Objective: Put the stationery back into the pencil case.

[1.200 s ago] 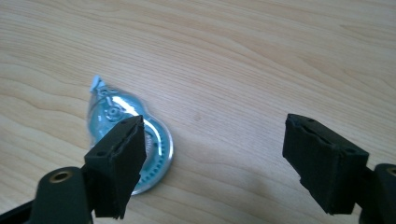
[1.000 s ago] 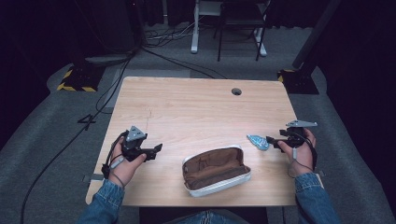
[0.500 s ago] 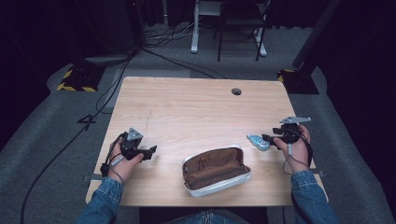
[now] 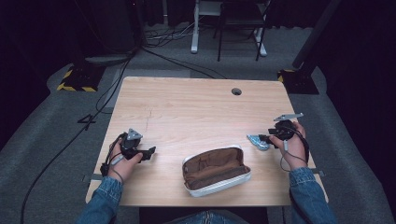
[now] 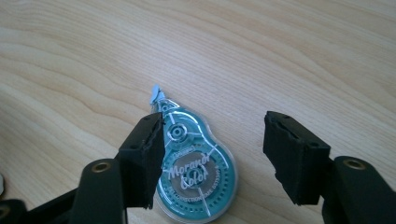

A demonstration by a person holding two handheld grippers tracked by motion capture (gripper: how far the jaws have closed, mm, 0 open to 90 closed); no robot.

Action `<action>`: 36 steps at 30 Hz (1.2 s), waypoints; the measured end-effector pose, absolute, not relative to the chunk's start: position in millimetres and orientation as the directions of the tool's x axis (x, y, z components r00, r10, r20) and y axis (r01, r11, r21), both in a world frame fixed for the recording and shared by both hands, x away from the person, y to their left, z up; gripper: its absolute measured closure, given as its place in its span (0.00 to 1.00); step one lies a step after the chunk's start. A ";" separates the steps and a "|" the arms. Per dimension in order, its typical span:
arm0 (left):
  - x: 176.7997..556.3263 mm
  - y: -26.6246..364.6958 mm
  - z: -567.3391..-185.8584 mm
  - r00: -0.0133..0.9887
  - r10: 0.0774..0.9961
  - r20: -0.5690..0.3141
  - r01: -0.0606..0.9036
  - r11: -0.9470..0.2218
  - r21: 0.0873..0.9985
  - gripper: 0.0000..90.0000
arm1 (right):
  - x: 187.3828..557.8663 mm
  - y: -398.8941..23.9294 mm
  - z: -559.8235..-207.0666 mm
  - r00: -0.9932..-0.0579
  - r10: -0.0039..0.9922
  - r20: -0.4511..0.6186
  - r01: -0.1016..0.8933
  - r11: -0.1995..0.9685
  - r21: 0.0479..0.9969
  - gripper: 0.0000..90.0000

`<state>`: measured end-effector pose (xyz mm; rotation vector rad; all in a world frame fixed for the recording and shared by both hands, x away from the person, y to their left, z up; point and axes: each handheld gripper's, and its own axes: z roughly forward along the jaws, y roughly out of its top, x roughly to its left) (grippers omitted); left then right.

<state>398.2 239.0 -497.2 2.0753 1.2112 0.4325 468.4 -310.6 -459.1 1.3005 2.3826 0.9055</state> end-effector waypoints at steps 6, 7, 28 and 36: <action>397.6 240.2 -498.6 0.506 0.861 -0.051 0.636 -0.332 0.696 0.23 | 469.8 -301.6 -464.7 -0.590 0.806 0.054 0.651 0.435 0.623 0.44; 397.5 240.3 -498.9 0.505 0.861 -0.050 0.636 -0.332 0.697 0.23 | 469.8 -301.6 -464.7 -0.590 0.806 0.054 0.651 0.435 0.623 0.44; 389.5 241.5 -502.8 0.518 0.854 -0.041 0.631 -0.350 0.692 0.22 | 478.4 -285.8 -478.2 -0.664 0.747 0.035 0.641 0.545 0.541 0.48; 389.8 241.4 -503.0 0.517 0.855 -0.042 0.631 -0.348 0.694 0.22 | 476.0 -283.7 -477.7 -0.650 0.760 0.005 0.643 0.547 0.537 0.55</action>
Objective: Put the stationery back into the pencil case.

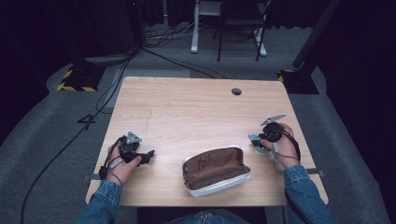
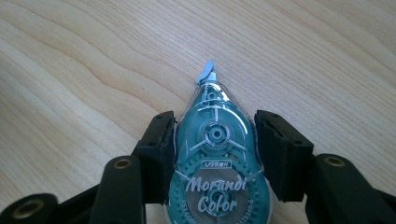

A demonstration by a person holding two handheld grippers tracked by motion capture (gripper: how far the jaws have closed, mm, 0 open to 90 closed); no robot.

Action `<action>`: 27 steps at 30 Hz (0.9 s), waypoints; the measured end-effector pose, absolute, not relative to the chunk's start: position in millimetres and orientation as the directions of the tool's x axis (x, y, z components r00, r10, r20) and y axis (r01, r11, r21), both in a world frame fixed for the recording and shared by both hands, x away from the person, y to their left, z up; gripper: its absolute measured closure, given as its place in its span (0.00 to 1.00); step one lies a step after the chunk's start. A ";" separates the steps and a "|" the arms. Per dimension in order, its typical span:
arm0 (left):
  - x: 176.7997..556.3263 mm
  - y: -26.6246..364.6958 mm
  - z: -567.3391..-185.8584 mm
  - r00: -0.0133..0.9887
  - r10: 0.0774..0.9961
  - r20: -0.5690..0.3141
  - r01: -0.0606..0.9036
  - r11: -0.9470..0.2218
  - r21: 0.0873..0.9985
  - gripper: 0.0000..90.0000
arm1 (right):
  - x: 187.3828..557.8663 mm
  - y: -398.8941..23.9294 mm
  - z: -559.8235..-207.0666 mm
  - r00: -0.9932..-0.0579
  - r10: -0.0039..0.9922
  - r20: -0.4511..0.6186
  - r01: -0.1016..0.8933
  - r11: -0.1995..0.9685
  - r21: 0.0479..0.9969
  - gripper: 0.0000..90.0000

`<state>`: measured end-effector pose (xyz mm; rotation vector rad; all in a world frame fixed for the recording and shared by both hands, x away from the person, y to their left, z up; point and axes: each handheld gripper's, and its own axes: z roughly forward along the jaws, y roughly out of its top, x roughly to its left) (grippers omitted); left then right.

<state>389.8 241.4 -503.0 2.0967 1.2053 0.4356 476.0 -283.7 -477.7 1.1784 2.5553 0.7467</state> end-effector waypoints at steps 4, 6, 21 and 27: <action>390.0 241.6 -503.3 0.518 0.854 -0.042 0.629 -0.347 0.696 0.22 | 474.3 -282.3 -476.6 -0.633 0.774 0.004 0.661 0.538 0.523 0.55; 390.2 241.8 -503.5 0.517 0.855 -0.042 0.627 -0.346 0.698 0.22 | 474.1 -282.3 -476.6 -0.630 0.777 0.003 0.663 0.535 0.524 0.55; 391.1 242.3 -503.7 0.520 0.854 -0.038 0.624 -0.349 0.699 0.22 | 471.9 -288.0 -470.7 -0.567 0.822 0.054 0.726 0.468 0.503 0.56; 392.7 240.8 -503.9 0.521 0.853 -0.038 0.623 -0.350 0.699 0.21 | 467.5 -294.2 -461.3 -0.558 0.828 0.060 0.727 0.452 0.517 0.56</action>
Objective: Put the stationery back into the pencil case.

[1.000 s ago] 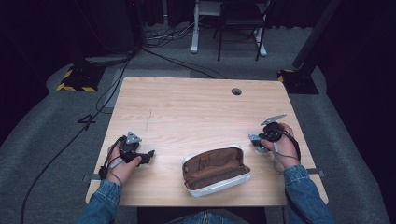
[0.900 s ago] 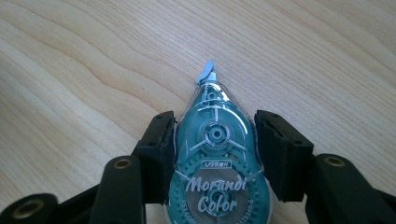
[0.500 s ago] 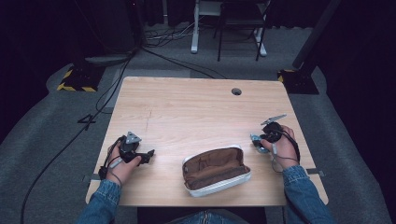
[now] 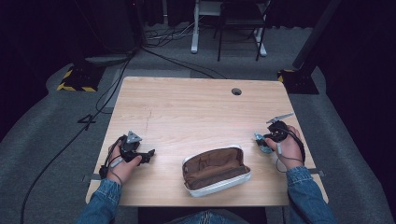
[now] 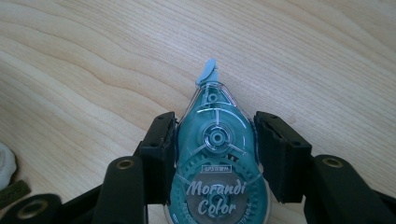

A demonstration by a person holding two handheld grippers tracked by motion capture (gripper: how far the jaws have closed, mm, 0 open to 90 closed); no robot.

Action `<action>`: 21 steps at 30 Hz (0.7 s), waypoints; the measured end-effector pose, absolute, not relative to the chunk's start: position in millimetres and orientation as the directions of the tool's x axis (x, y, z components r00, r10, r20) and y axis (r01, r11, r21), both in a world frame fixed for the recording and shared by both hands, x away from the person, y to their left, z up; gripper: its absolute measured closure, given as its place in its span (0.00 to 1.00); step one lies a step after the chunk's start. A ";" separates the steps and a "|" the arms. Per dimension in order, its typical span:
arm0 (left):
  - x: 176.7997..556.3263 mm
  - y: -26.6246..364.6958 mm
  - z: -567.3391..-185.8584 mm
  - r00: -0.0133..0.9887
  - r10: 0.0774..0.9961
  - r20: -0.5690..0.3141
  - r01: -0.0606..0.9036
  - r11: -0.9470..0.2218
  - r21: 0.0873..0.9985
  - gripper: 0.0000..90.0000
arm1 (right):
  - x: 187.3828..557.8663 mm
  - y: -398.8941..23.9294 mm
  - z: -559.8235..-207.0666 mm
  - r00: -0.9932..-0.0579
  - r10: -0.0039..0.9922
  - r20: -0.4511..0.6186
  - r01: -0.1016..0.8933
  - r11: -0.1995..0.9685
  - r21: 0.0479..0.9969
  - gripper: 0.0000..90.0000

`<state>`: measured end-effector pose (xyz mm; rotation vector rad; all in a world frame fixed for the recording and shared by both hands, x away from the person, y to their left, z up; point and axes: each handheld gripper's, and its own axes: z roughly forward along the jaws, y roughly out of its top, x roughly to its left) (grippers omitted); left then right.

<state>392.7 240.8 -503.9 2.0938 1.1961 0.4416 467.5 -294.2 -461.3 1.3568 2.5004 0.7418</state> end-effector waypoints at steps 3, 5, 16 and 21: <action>393.6 240.0 -504.2 0.525 0.851 -0.033 0.619 -0.354 0.701 0.21 | 464.6 -296.3 -455.8 -0.554 0.830 0.060 0.723 0.444 0.529 0.56; 393.7 239.4 -504.0 0.521 0.853 -0.035 0.624 -0.352 0.698 0.21 | 462.4 -297.2 -451.4 -0.554 0.831 0.058 0.719 0.442 0.537 0.56; 394.1 238.7 -504.4 0.525 0.851 -0.027 0.618 -0.359 0.699 0.21 | 448.7 -296.1 -424.0 -0.560 0.827 0.052 0.687 0.428 0.587 0.56; 394.2 238.6 -504.4 0.526 0.850 -0.027 0.617 -0.360 0.699 0.21 | 442.1 -292.7 -412.8 -0.570 0.820 0.047 0.669 0.431 0.606 0.56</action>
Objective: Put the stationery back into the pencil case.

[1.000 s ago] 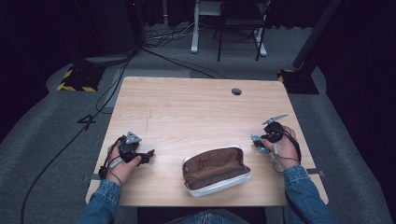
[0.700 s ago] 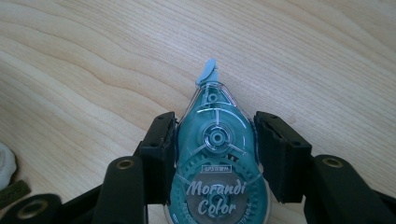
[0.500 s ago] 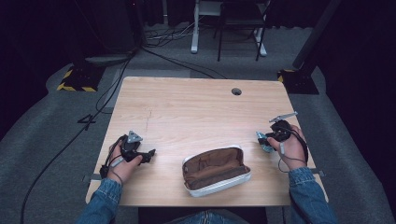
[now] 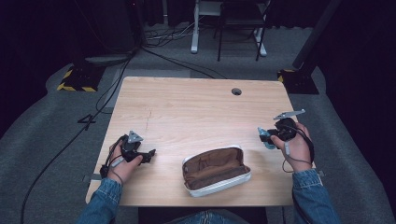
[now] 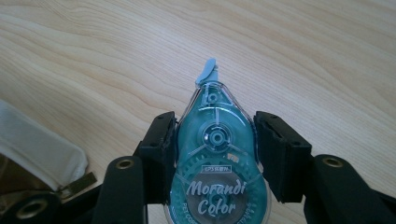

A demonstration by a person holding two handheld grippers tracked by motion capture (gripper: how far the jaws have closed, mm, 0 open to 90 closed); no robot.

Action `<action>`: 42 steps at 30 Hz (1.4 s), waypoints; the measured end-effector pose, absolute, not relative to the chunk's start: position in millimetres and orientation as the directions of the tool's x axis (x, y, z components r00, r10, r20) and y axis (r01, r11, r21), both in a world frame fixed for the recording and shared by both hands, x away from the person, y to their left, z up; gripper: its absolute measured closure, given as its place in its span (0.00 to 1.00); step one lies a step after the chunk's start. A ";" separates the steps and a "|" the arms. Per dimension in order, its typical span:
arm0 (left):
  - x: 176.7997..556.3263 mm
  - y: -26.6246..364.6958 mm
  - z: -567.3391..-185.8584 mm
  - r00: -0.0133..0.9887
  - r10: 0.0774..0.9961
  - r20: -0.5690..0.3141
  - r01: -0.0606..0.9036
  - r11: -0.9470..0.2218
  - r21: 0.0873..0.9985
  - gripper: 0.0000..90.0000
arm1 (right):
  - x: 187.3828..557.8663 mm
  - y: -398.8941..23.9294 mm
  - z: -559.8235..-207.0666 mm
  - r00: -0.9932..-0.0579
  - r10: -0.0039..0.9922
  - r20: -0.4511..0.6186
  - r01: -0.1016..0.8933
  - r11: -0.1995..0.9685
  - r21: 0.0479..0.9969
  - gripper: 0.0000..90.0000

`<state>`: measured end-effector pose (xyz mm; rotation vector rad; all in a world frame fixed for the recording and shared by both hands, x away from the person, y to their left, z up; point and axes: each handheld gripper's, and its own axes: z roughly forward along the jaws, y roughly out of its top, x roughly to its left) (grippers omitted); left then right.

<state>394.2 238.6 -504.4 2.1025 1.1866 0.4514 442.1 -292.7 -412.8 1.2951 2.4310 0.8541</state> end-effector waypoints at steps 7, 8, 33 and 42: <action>394.0 237.5 -504.2 0.522 0.852 -0.028 0.624 -0.359 0.694 0.19 | 429.5 -284.1 -394.0 -0.597 0.801 0.030 0.631 0.447 0.634 0.56; 394.0 237.4 -504.2 0.522 0.852 -0.028 0.624 -0.359 0.694 0.19 | 428.5 -283.2 -392.4 -0.605 0.796 0.024 0.623 0.455 0.637 0.56; 394.3 236.9 -504.7 0.529 0.848 -0.024 0.620 -0.367 0.694 0.17 | 383.6 -241.1 -353.6 -0.740 0.672 -0.017 0.485 0.552 0.678 0.56; 394.3 237.0 -504.7 0.529 0.848 -0.022 0.619 -0.368 0.694 0.16 | 369.3 -222.2 -345.9 -0.787 0.616 -0.035 0.429 0.587 0.686 0.56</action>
